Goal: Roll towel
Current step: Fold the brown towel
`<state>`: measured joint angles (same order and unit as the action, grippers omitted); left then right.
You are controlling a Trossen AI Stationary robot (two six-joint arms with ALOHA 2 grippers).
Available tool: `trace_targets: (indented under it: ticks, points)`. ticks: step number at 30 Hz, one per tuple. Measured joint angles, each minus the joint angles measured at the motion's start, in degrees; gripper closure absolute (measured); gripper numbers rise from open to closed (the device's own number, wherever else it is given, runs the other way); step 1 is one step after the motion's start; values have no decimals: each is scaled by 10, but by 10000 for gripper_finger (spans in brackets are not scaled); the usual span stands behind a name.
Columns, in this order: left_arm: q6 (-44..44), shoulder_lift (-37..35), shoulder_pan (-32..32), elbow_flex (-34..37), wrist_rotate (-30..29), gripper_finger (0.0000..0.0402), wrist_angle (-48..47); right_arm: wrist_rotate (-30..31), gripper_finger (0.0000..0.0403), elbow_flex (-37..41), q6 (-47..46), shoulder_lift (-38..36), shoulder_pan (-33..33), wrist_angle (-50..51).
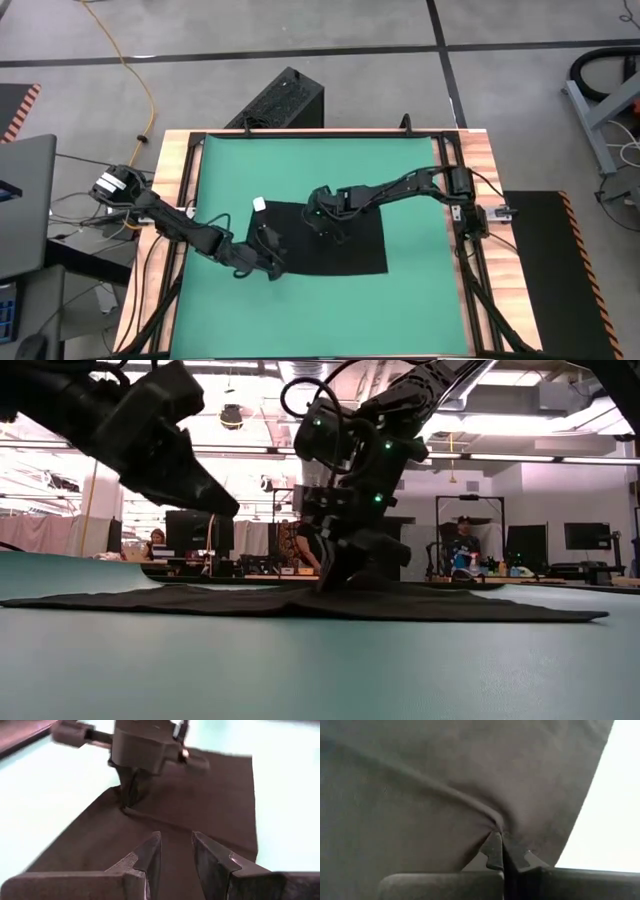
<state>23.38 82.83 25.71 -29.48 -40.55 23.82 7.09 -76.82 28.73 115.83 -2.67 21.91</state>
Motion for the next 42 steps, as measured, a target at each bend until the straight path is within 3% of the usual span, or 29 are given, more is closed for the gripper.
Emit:
trace_targets:
  ticks: [6, 13, 21, 26, 32, 37, 39, 42]
  points:
    - [100, 4, 0, -10, 2, 301, 9, 42, 400, 0, -160, 1, 12, -29]
    - [178, 73, 2, -78, 17, 301, -38, 51, 400, 0, -229, 0, 15, -38]
    - [250, 205, 8, -220, -13, 301, -184, 51, 400, 0, -243, -1, 15, -42]
    - [268, 253, 10, -275, -23, 301, -200, 51, 400, -1, -243, -1, 15, -38]
    - [347, 289, 9, -291, -24, 301, -262, 51, 400, -1, -242, -2, 16, -37]
    - [353, 289, 6, -291, -22, 305, -262, 51, 400, -2, -237, -2, 15, -36]
    - [352, 289, 2, -291, -13, 320, -263, 51, 400, -2, -237, -2, 16, -37]
    - [335, 289, -2, -291, 11, 374, -265, 51, 400, -2, -236, -2, 15, -38]
